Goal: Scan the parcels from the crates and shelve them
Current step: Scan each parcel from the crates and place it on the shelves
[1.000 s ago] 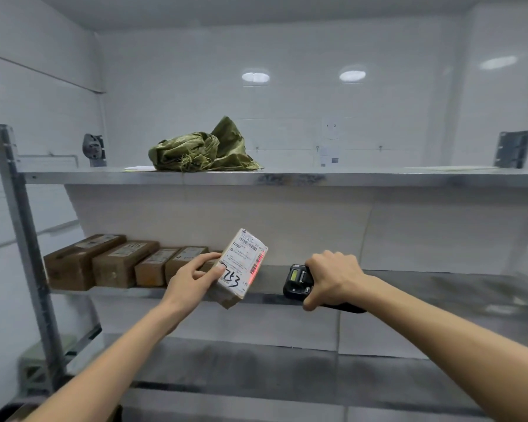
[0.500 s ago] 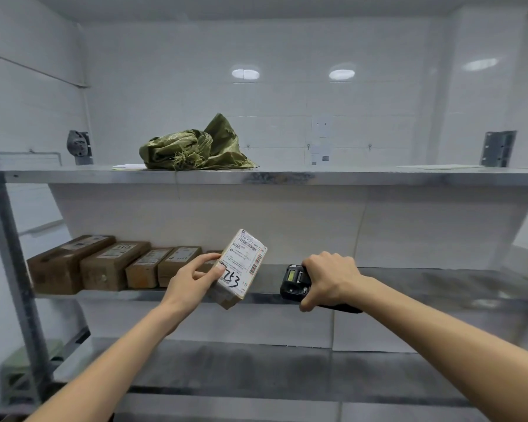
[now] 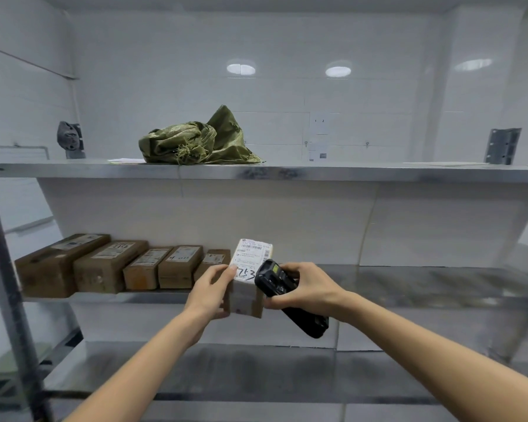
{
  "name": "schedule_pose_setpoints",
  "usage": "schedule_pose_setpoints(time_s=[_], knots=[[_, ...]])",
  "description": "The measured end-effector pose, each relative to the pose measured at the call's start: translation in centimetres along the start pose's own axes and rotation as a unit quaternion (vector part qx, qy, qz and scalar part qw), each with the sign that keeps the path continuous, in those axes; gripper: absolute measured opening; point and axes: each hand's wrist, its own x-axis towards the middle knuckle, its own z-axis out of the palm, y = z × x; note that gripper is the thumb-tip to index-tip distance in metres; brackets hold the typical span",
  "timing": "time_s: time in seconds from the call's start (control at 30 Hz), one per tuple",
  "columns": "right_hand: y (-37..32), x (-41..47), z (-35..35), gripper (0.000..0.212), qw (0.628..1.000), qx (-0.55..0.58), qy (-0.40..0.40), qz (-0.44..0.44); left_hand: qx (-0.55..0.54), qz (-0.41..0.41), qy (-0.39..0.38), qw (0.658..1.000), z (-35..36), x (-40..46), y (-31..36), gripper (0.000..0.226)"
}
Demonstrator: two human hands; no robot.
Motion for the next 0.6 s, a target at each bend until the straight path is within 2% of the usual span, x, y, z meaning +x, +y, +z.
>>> schedule_pose_setpoints(time_s=[0.2, 0.3, 0.43, 0.6], knots=[[2.2, 1.9, 1.9, 0.031, 0.999, 0.039, 0.009, 0.021, -0.050, -0.047, -0.082, 0.994, -0.5, 1.3, -2.2, 0.030], [3.4, 3.5, 2.1, 0.032, 0.998, 0.046, -0.002, 0.030, -0.031, -0.038, -0.118, 0.992, -1.0, 2.9, -3.7, 0.038], [5.7, 6.8, 2.9, 0.040, 0.997, 0.057, -0.017, 0.039, 0.011, -0.017, -0.097, 0.995, -0.5, 6.1, -5.6, 0.047], [9.8, 12.4, 3.7, 0.048, 0.996, 0.062, -0.045, 0.051, 0.007, -0.021, -0.058, 0.998, 0.7, 11.5, -8.0, 0.043]])
